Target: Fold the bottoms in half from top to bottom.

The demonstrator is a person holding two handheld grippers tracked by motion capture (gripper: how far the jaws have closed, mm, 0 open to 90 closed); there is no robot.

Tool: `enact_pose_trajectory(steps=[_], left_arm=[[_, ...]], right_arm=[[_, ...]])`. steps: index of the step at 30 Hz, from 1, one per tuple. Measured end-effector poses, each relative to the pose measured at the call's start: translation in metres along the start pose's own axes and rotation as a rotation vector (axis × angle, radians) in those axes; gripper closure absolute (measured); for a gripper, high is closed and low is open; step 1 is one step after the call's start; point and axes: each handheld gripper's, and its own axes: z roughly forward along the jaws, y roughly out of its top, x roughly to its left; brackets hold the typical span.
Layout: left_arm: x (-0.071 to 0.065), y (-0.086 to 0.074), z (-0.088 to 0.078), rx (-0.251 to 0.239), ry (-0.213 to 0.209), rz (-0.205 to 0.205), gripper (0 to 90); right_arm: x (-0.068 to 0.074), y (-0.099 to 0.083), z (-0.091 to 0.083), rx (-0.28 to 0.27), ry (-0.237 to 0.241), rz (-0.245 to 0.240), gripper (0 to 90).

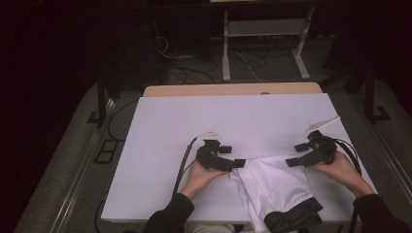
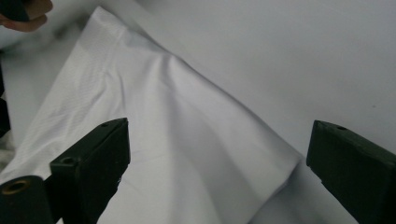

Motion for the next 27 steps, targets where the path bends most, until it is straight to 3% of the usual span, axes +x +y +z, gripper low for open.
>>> enact_pose_trajectory(steps=[10,15,19,22,27], left_arm=[[0.012,-0.004,0.008,0.049,0.026,-0.041,13.2],[0.015,-0.007,0.014,0.079,-0.001,-0.076,15.4],[0.017,-0.010,0.019,0.114,-0.028,-0.103,24.6],[0.017,-0.011,0.022,0.134,-0.035,-0.096,34.4],[0.017,-0.014,0.027,0.167,-0.055,-0.095,58.3]], right_arm=[[-0.017,-0.004,0.006,0.012,-0.014,0.019,18.4],[-0.024,-0.007,0.007,0.032,0.011,0.016,33.3],[-0.025,-0.009,0.009,0.045,0.005,-0.011,48.9],[-0.026,-0.009,0.007,0.041,0.001,-0.009,62.2],[-0.028,-0.010,0.008,0.041,-0.008,-0.004,78.2]])
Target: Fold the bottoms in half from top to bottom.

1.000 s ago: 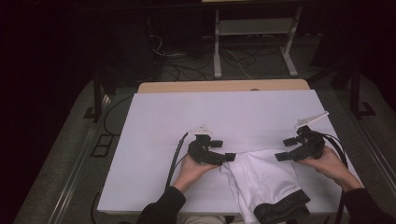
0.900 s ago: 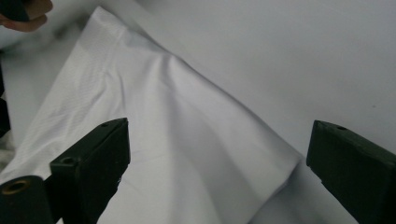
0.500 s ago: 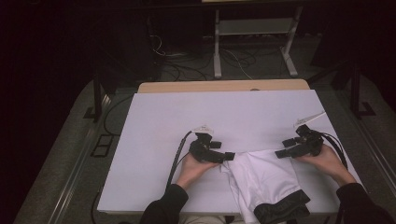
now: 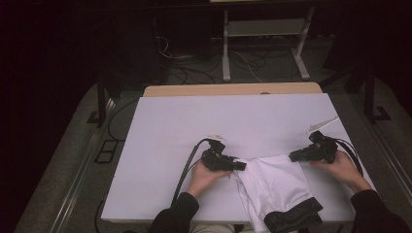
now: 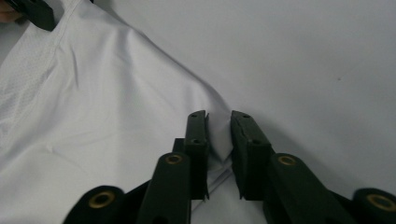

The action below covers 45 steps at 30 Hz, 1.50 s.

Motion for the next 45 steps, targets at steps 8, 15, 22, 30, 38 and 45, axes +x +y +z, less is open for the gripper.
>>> enact_pose_trajectory(steps=[8,15,22,30,38,45], left_arm=[[-0.002,0.001,-0.002,0.016,0.017,0.018,85.7],[-0.011,0.007,-0.014,0.013,0.072,0.086,86.4],[-0.012,0.012,-0.035,-0.006,0.107,0.114,86.4],[-0.004,0.018,-0.055,-0.005,0.135,0.109,86.3],[0.002,0.028,-0.066,0.013,0.180,0.121,86.3],[0.007,0.036,-0.072,0.045,0.228,0.145,86.3]], right_arm=[[0.002,-0.003,-0.001,-0.019,-0.001,0.029,86.7],[0.005,0.001,-0.010,-0.073,0.014,0.068,86.8],[0.011,0.016,-0.007,-0.102,0.010,0.054,87.0],[0.014,0.039,0.005,-0.113,0.015,0.042,86.9],[0.012,0.057,0.018,-0.108,0.013,0.046,86.9],[0.014,0.071,0.024,-0.099,0.005,0.033,86.9]])
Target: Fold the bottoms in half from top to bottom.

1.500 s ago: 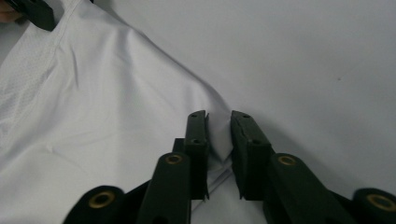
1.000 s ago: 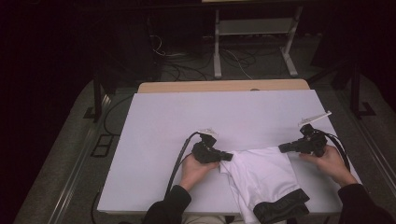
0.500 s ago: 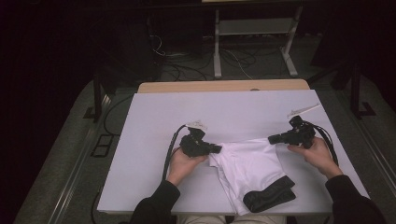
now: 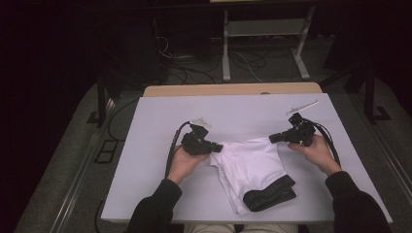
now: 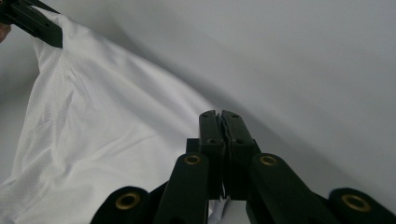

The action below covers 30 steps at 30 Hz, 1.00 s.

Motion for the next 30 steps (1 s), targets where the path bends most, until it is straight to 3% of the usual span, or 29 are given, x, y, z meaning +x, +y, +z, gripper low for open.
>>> enact_pose_trajectory(steps=[10,17,30], left_arm=[[0.011,0.008,-0.003,0.024,0.023,0.027,86.3],[0.016,0.020,-0.008,0.007,0.035,0.046,86.2],[0.036,0.044,-0.009,0.020,0.057,0.073,86.3]], right_arm=[[-0.002,0.005,0.008,-0.042,-0.008,0.011,86.9],[-0.007,0.005,0.009,-0.096,0.010,0.028,86.9],[-0.012,0.017,0.009,-0.128,-0.023,0.043,86.9]])
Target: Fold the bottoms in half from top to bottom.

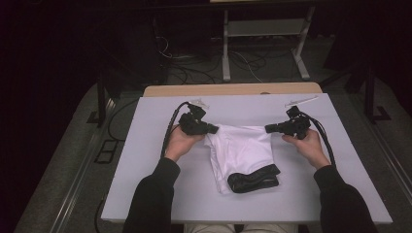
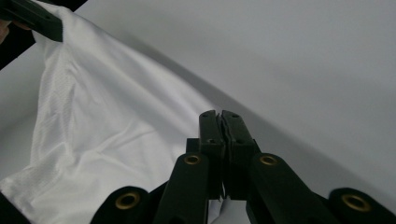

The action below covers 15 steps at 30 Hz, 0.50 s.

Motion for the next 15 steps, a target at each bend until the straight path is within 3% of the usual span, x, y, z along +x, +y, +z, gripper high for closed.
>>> enact_pose_trajectory(steps=[15], left_arm=[[0.029,0.011,0.006,-0.038,0.046,-0.042,86.2]], right_arm=[[-0.005,0.022,0.005,-0.025,-0.047,0.006,86.9]])
